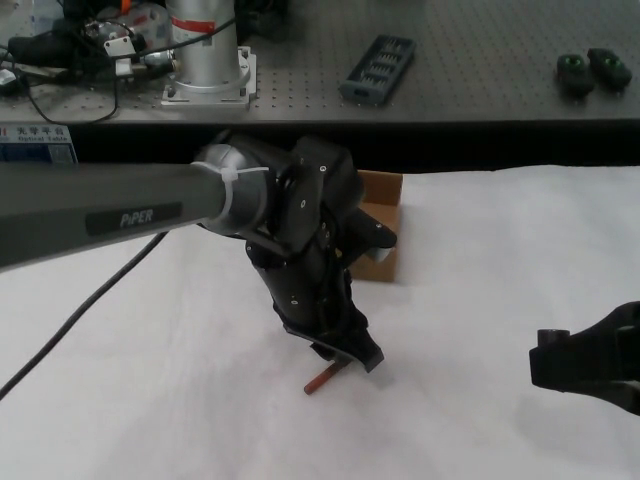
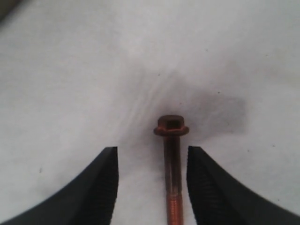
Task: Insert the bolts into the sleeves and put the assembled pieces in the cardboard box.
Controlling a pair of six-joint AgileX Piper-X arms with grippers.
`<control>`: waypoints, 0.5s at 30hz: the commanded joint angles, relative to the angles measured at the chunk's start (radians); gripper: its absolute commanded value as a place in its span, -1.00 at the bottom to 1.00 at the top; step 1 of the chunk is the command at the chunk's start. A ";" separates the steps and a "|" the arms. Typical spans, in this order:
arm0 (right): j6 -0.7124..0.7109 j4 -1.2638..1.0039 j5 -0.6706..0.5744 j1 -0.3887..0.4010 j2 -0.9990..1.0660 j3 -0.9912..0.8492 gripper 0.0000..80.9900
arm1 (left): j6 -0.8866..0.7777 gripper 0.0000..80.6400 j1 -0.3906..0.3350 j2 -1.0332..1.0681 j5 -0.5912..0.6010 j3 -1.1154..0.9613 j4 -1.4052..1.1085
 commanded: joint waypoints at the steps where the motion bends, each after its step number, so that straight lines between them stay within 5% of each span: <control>1: -0.008 -0.001 -0.010 0.002 -0.010 -0.002 -0.95 | -0.007 -0.16 -0.007 0.000 0.025 -0.017 0.012; 15: -0.008 -0.001 -0.010 0.002 -0.010 -0.002 -0.95 | -0.011 -0.16 -0.011 0.061 0.000 -0.017 0.004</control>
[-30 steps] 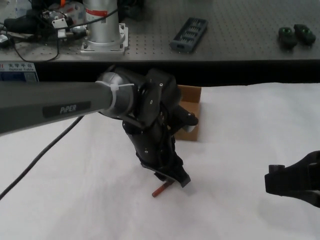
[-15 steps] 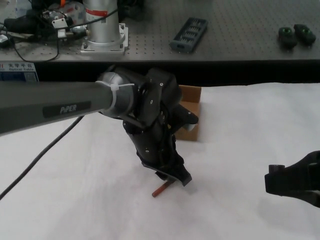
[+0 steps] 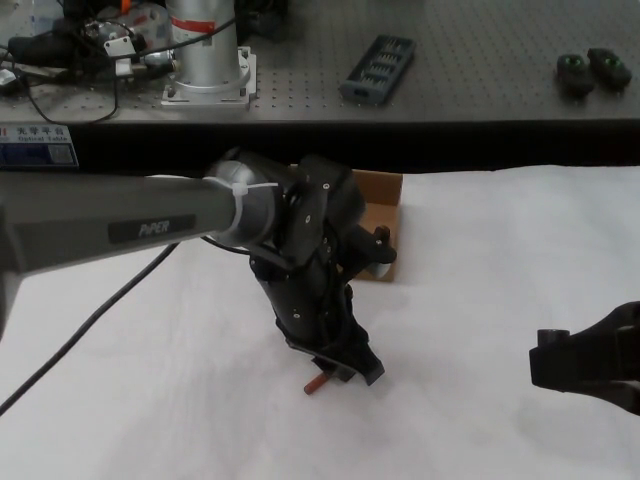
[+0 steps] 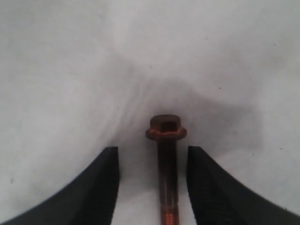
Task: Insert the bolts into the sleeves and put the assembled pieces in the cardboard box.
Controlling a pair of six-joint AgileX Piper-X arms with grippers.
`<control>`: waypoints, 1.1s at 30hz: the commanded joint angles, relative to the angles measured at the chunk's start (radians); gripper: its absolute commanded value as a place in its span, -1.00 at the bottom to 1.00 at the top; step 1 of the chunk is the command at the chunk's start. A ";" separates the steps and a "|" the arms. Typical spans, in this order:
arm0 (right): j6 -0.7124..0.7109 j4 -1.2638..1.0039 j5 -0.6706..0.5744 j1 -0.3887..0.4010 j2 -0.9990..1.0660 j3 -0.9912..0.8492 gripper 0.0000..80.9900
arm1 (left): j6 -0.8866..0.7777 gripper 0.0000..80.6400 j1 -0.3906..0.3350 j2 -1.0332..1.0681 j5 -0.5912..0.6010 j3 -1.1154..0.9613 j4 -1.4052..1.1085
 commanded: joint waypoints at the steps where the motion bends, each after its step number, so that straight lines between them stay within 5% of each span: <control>1: -0.008 -0.001 -0.010 0.002 -0.010 -0.002 -0.95 | -0.007 -0.18 -0.008 0.014 -0.020 -0.012 0.001; 4: -0.008 -0.001 -0.010 0.002 -0.010 -0.002 -0.95 | -0.007 -0.44 -0.008 0.014 -0.020 -0.012 0.001; 7: -0.008 -0.001 -0.010 0.002 -0.010 -0.002 -0.95 | -0.007 -0.98 -0.008 0.014 -0.020 -0.012 0.012; 22: -0.017 -0.001 -0.010 0.002 -0.012 -0.002 -0.95 | -0.096 -0.98 -0.007 -0.097 -0.020 -0.095 0.215; 33: -0.278 -0.167 -0.065 0.002 -0.007 0.042 -0.95 | -0.290 -0.98 0.118 -0.437 0.133 -0.091 0.155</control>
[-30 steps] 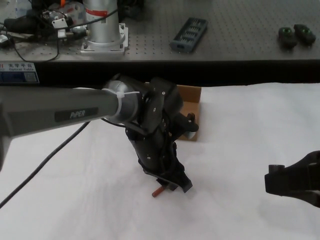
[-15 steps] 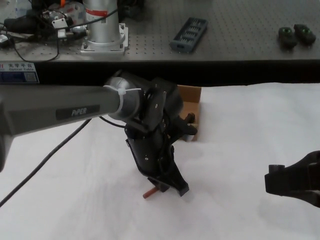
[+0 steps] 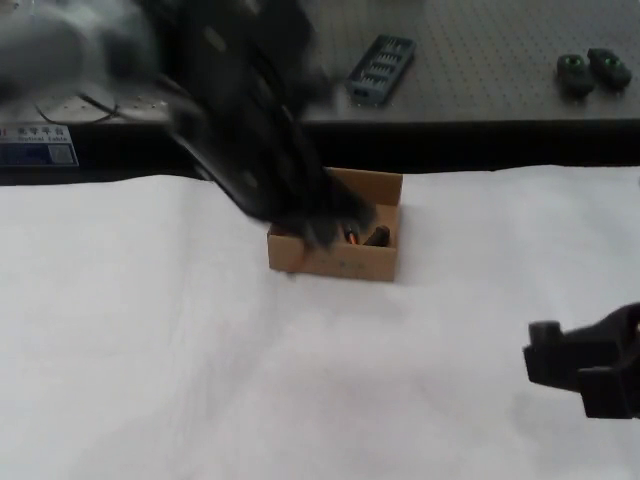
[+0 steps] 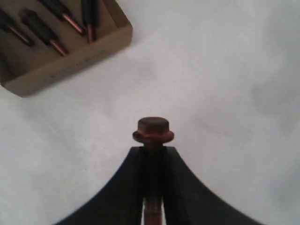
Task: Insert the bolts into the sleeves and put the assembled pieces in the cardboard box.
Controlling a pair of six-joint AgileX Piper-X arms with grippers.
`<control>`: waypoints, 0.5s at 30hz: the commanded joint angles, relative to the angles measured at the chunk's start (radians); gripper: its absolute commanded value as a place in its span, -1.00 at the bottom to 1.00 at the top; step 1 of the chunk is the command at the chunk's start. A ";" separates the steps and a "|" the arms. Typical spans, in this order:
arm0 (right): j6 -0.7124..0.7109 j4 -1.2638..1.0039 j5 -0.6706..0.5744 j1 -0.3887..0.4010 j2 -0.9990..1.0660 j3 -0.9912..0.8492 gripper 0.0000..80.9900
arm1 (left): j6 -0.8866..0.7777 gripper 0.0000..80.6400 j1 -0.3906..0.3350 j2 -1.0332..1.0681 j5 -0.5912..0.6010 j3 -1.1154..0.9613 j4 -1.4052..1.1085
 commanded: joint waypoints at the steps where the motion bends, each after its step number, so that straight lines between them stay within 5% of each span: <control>1: -0.046 -0.166 -0.069 0.002 0.000 0.043 -0.95 | -0.050 -0.98 0.032 -0.085 0.058 -0.011 -0.020; 7: -0.041 -0.447 -0.158 0.002 0.102 0.089 -0.95 | -0.117 -0.98 0.075 -0.237 0.190 0.040 -0.125; 15: 0.087 -0.748 -0.258 0.002 0.279 0.089 -0.95 | -0.334 -0.98 0.076 -0.466 0.277 0.360 -0.455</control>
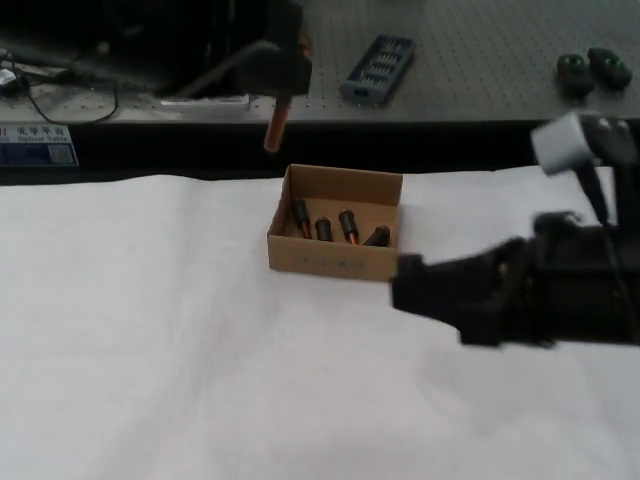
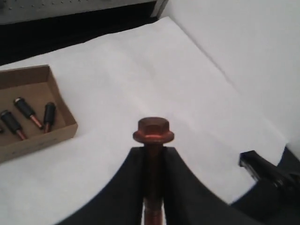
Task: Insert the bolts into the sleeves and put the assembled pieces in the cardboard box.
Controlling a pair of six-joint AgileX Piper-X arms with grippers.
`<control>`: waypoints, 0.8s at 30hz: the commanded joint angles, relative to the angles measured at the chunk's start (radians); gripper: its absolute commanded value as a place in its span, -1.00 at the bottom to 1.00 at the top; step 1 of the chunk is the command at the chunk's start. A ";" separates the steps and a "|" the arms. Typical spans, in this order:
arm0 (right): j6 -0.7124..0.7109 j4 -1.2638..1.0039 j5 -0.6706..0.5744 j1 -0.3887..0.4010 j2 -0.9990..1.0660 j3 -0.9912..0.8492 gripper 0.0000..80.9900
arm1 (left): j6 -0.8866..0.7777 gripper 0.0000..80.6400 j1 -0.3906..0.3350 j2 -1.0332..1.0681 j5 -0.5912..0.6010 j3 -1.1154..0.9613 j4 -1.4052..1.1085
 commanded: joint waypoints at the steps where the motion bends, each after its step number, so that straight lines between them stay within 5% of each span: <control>1: 0.030 -0.094 -0.040 0.002 0.027 -0.004 -0.95 | -0.110 -0.98 0.002 -0.086 0.027 0.124 -0.161; 15: 0.183 -0.376 -0.139 0.008 0.187 -0.006 -0.95 | -0.696 -0.98 0.144 -0.232 0.145 0.651 -1.193; 24: 0.147 -0.383 -0.191 0.101 0.228 -0.053 -0.95 | -0.692 -0.98 0.167 -0.232 0.295 0.721 -1.125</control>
